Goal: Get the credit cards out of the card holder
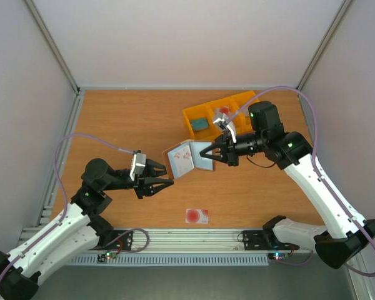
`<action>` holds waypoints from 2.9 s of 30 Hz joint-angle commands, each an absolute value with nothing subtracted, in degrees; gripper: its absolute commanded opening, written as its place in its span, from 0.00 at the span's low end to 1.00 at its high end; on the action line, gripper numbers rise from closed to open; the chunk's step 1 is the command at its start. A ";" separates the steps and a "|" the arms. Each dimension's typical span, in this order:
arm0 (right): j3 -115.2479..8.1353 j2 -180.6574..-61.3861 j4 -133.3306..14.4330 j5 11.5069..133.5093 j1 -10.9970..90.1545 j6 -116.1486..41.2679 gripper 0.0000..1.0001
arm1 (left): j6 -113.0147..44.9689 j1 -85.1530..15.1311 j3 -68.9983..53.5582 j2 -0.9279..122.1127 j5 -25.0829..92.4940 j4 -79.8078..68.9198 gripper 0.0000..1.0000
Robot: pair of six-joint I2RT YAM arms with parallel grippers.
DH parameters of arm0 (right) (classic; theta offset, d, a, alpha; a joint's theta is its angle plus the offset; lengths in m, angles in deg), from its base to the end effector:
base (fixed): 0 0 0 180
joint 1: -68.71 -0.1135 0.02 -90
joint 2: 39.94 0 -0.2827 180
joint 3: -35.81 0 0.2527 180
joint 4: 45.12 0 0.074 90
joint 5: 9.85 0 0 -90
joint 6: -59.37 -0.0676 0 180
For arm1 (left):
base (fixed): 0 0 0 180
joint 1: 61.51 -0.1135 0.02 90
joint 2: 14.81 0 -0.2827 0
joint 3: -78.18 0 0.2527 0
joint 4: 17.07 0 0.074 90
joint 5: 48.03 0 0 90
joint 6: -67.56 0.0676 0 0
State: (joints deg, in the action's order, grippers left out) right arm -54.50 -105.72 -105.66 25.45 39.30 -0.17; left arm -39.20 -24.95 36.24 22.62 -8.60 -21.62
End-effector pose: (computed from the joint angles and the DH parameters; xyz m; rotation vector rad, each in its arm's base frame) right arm 0.1692 0.1587 0.4098 -1.4516 1.4671 1.0229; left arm 0.0997 -0.1390 0.3236 1.0224 1.2684 -1.3513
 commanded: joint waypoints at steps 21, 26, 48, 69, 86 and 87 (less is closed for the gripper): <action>-54.83 -103.40 -111.31 10.91 39.53 5.89 0.02 | -38.56 -25.06 33.61 24.53 -8.17 -27.24 0.13; -57.79 -104.05 -121.06 11.64 39.53 15.04 0.03 | -38.72 -25.12 33.27 24.18 -10.87 -27.92 0.14; -57.58 -104.67 -117.71 5.35 37.94 11.75 0.04 | -31.45 -22.89 32.81 25.38 -3.97 -24.19 0.09; -52.79 -105.93 -105.78 11.66 35.00 5.12 0.04 | -33.37 -20.28 32.77 25.71 -1.65 -24.91 0.33; -50.61 -100.00 -106.56 35.26 42.41 2.12 0.51 | -47.28 -21.82 35.58 23.32 4.74 -19.92 0.00; -51.08 -98.38 -106.96 38.96 43.41 1.65 0.53 | -49.57 -22.35 36.10 23.19 5.84 -19.83 0.00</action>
